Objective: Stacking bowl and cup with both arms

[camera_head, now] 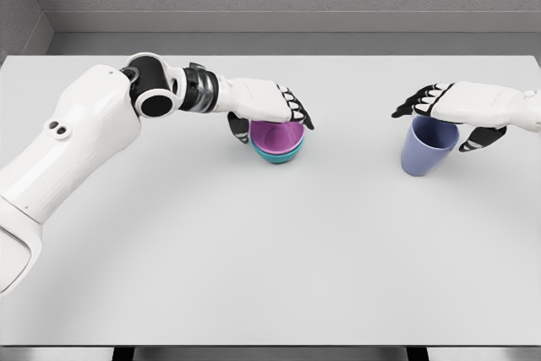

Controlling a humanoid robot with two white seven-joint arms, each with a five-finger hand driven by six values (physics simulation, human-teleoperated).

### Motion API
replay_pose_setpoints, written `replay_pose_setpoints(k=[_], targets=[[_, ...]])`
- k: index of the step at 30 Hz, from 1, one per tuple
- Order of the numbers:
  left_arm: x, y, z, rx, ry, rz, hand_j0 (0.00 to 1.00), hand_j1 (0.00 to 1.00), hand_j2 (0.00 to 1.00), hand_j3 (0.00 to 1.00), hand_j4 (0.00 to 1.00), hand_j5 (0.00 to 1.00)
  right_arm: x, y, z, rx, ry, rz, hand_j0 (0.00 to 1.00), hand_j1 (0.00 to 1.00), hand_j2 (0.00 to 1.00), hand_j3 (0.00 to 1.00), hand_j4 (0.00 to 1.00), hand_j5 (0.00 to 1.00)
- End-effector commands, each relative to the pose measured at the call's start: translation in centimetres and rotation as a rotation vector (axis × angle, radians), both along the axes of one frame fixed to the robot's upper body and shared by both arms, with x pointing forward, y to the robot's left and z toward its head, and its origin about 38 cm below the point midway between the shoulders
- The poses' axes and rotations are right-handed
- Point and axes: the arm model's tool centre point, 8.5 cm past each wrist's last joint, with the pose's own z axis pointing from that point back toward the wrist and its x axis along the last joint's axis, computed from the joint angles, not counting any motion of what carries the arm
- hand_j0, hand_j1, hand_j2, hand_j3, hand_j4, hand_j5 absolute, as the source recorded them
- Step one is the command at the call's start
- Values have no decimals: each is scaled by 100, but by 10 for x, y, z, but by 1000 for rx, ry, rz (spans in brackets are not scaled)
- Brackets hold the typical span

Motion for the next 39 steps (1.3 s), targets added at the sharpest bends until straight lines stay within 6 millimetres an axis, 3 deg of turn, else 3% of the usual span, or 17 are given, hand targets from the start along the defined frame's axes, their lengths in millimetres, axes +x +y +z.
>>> replay_pose_setpoints(k=[1, 4, 7, 9, 11, 13, 17, 21, 27, 39], targets=[[2, 3, 1, -12, 7, 13, 100, 100, 100, 100, 100, 100, 0, -1, 0, 5, 2, -4, 100, 100, 100, 100, 100, 100], [6, 3, 22, -47, -8, 7, 100, 100, 100, 100, 100, 100, 1, -1, 1, 5, 1, -5, 100, 100, 100, 100, 100, 100], [6, 45, 49, -96, -26, 42, 100, 100, 100, 100, 100, 100, 2, -4, -1, 3, 5, -17, 100, 100, 100, 100, 100, 100], [-3, 87, 84, -143, -77, 63, 100, 100, 100, 100, 100, 100, 2, -5, -1, 3, 6, -18, 100, 100, 100, 100, 100, 100], [-18, 130, 102, -186, -62, 95, 100, 100, 100, 100, 100, 100, 2, -5, 0, 3, 4, -18, 100, 100, 100, 100, 100, 100], [-22, 153, 101, -173, -54, 131, 100, 100, 100, 100, 100, 100, 3, -4, 0, 5, 2, -17, 100, 100, 100, 100, 100, 100], [-27, 175, 87, -176, -18, 176, 100, 100, 100, 100, 100, 100, 4, -5, 0, 4, 4, -23, 100, 100, 100, 100, 100, 100], [-34, 178, 59, -177, 38, 189, 100, 100, 100, 100, 100, 100, 4, -3, -9, -1, 24, -20, 100, 100, 100, 100, 100, 100], [-38, 180, 43, -173, 69, 198, 100, 100, 100, 100, 100, 100, 4, -6, -10, -2, 29, -27, 100, 100, 100, 100, 100, 100], [-40, 179, 38, -174, 81, 196, 100, 100, 100, 100, 100, 100, 6, -2, -19, 0, 49, -25, 100, 100, 100, 100, 100, 100]])
